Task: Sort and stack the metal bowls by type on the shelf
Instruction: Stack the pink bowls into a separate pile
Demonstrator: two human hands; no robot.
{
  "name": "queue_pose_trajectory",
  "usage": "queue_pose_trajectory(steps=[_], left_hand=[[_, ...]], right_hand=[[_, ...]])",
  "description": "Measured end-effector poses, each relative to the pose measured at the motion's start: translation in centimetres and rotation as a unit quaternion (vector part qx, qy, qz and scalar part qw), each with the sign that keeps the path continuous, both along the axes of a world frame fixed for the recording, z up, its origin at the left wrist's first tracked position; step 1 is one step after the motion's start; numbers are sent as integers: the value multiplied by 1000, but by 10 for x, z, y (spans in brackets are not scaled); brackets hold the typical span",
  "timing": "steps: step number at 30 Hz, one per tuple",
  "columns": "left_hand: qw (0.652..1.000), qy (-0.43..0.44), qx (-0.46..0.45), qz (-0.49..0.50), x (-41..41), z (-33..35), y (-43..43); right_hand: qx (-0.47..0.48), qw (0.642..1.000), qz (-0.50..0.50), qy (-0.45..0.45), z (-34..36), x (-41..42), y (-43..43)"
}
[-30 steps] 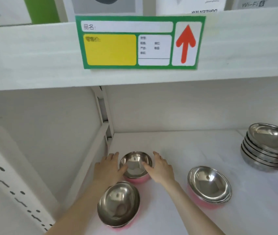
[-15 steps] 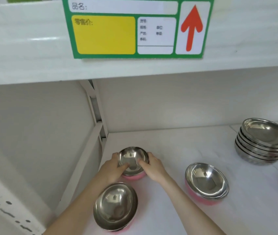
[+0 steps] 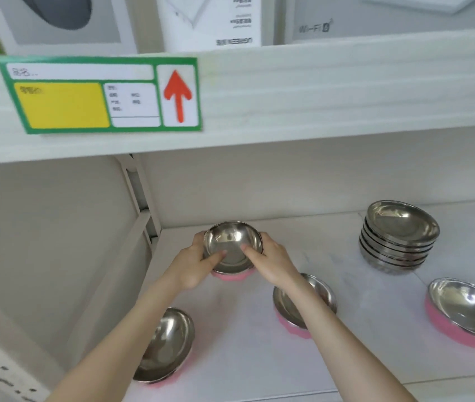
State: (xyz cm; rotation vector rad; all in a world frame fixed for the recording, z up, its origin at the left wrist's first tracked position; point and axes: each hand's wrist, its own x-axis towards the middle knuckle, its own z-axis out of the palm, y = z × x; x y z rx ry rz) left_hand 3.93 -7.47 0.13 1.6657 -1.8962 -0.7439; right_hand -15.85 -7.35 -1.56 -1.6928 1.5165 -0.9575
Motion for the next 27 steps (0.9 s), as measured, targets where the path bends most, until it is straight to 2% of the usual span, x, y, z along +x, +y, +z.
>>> queue_pose_trajectory(steps=[10, 16, 22, 27], left_hand=[[1000, 0, -28, -7, -109, 8, 19], [998, 5, -35, -46, -189, 9, 36], [997, 15, -46, -65, -273, 13, 52], [997, -12, -51, -48, -345, 2, 57]], right_hand=[[5, 1000, 5, 9, 16, -116, 29], [1, 999, -42, 28, 21, -193, 52], [-13, 998, -60, 17, 24, -272, 72], [-8, 998, -63, -4, 21, -340, 78]])
